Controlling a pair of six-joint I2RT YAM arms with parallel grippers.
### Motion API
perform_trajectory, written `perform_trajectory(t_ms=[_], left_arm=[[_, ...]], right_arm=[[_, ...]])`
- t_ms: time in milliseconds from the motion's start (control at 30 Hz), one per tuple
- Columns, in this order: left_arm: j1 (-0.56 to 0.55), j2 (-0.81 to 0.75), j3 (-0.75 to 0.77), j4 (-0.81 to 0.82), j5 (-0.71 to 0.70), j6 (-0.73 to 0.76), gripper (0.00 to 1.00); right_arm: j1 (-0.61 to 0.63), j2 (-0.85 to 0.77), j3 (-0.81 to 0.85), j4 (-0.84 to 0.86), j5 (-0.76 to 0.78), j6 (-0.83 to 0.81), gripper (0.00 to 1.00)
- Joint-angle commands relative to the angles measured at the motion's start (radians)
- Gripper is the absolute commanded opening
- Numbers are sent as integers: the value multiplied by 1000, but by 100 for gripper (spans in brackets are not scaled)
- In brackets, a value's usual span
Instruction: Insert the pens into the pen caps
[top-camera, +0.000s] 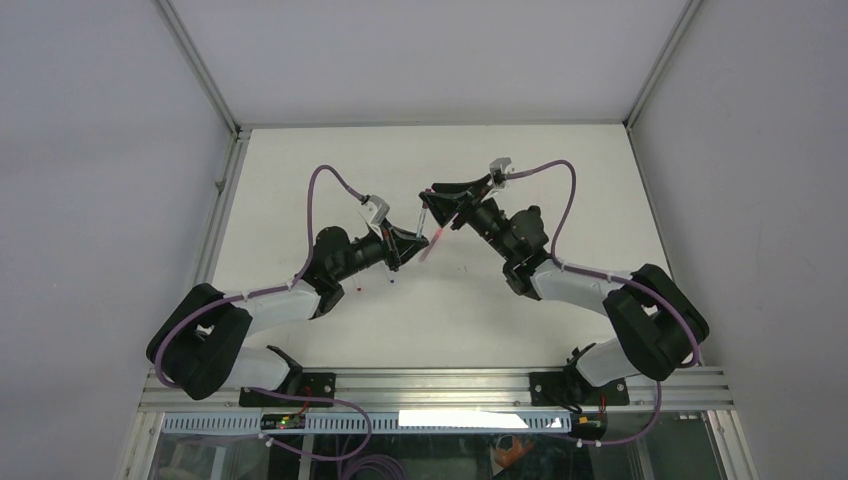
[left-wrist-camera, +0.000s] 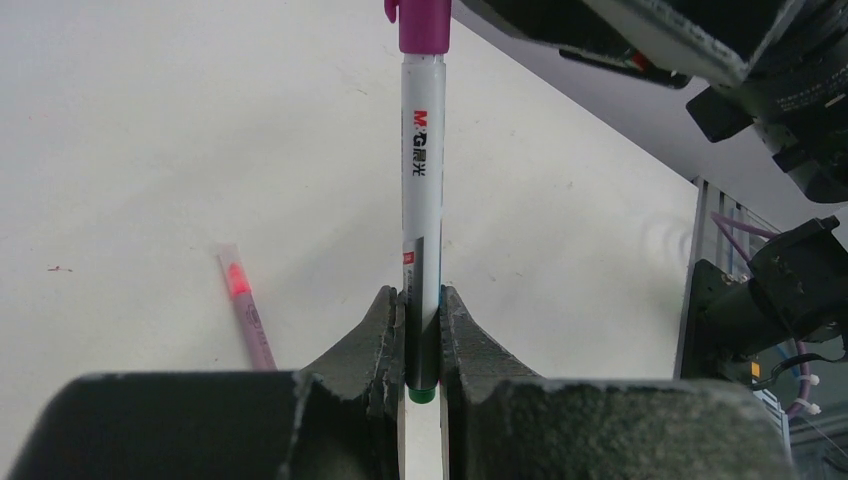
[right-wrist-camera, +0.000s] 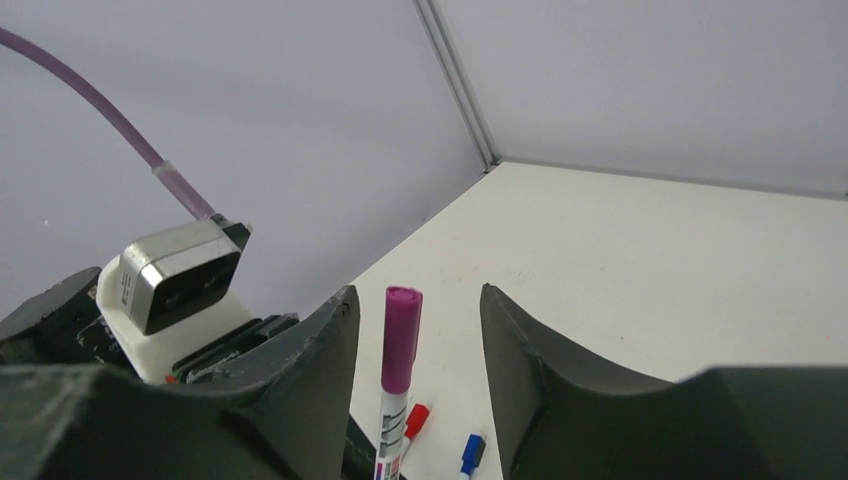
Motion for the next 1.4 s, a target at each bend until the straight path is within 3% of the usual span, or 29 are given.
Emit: perform_trajectory(t_ms=[0,167,633,800,967,1100,1367], left_arm=[[-5,3,-10,22,12,5,0],[-5,3,-13,24,11,7,0],[-5,13,2,25,9,13,0],[-5,7,6,23,8,16,0],[-5,7,14,19,9,18,0],[-5,9,19,19,10,21,0],[-5,-11,69,33,-26,71,0]], right_arm=[[-15,-22,67,25,-9,-29,47],[-17,1,97,20,-38,-19,41],[-16,23,78,5,-80,24,39],[-16,33,79,-4,-86,32,35],[-16,42,82,-16,-91,37,22],[-16,37,87,-39,-86,37,0],[-15,43,68,-46,-69,36,0]])
